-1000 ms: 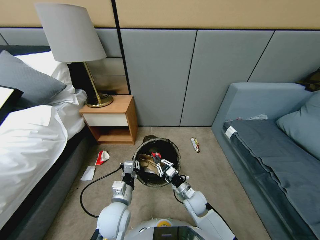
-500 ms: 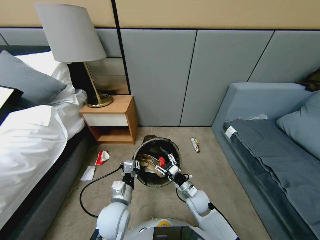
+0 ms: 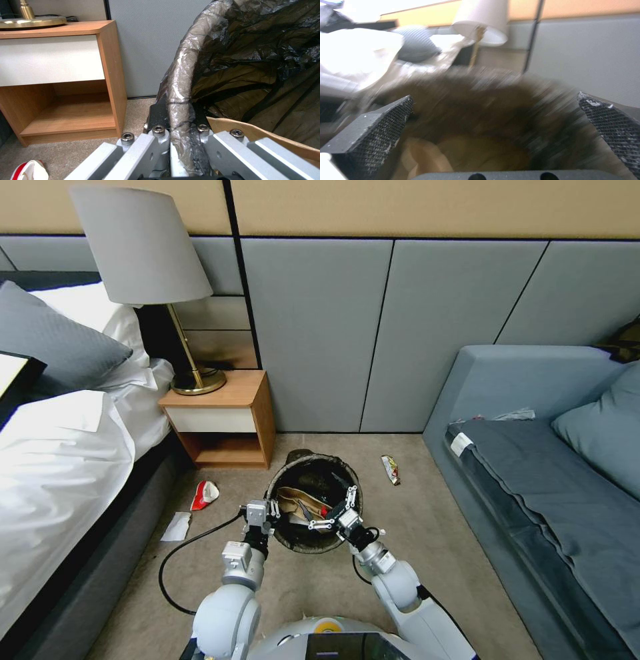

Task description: Pick up the trash bin, then pick up the garbage from the floor and place it into the trash bin.

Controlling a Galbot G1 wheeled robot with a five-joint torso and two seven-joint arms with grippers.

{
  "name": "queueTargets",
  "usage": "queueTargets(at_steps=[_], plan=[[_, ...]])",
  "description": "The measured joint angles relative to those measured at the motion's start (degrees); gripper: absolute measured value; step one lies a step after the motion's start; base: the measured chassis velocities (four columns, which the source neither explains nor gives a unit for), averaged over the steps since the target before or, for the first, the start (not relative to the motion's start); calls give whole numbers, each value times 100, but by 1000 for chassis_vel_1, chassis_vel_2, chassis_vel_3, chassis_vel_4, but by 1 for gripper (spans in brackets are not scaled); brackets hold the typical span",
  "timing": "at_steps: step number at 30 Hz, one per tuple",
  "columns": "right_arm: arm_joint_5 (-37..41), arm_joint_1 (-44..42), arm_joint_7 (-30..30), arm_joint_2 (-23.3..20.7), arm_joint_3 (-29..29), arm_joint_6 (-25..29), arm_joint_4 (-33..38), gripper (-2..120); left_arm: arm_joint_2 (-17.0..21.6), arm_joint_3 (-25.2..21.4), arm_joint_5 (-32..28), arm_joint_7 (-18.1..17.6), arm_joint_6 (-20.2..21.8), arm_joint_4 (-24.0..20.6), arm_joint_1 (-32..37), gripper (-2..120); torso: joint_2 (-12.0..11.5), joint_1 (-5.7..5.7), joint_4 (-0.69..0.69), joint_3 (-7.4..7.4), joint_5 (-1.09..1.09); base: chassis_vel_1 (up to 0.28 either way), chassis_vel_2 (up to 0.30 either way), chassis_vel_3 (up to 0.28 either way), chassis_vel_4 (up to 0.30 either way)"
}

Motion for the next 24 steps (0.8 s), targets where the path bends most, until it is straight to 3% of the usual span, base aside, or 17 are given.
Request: queueTargets(at_steps=[3, 9, 15, 24], plan=[[-321, -264, 711, 133, 184, -140, 515, 113, -14, -26, 0, 0, 0, 22, 7, 0, 0, 0, -1, 0, 0, 0, 0, 0, 0], [-527, -833, 1449, 323, 409, -132, 965, 105, -28, -63, -3, 0, 0, 21, 9, 0, 0, 0, 0, 0, 0, 0, 0, 0, 0], [-517, -1405, 1790, 455, 699, -46, 1152, 100, -22, -91, -26, 0, -2, 21, 3, 0, 0, 0, -1, 0, 0, 0, 0, 0, 0], [-247, -1776, 1979, 765, 1529, 488, 778, 100, 18, -112, -76, -3, -5, 14, -7, 0, 0, 0, 0, 0, 0, 0, 0, 0, 0]])
